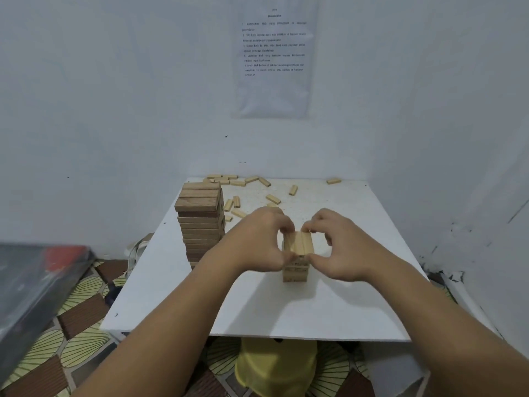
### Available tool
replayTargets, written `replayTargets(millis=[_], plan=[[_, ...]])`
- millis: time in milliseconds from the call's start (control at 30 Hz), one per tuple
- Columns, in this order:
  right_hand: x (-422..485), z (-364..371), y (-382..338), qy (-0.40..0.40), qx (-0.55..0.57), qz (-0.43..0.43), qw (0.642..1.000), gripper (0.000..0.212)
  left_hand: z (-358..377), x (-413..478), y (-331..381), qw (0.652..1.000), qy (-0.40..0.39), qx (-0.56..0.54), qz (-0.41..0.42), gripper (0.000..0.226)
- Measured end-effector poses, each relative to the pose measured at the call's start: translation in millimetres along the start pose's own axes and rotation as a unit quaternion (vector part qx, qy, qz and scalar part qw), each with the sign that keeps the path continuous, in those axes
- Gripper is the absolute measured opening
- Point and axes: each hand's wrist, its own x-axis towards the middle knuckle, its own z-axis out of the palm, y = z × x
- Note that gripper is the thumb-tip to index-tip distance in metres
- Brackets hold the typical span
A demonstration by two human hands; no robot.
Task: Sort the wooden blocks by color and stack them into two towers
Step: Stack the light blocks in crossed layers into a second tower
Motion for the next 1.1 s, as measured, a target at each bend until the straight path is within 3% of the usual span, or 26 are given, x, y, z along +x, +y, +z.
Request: replayTargets(millis=[400, 800, 1100], plan=[[24.7, 21.8, 33.9, -0.042, -0.014, 0.027, 0.999, 0.047, 23.8, 21.1, -14.1, 0.999, -0.04, 0.029, -0.023, 0.041], [35.1, 23.5, 32.0, -0.072, -0.039, 0.037, 0.996, 0.055, 23.5, 19.7, -18.0, 0.998, -0.048, 0.035, -0.035, 0.044], [35.8, 23.7, 29.8, -0.09, -0.051, 0.045, 0.994, 0.05, 25.8, 18.3, -18.8, 0.997, -0.058, 0.034, -0.041, 0.043]])
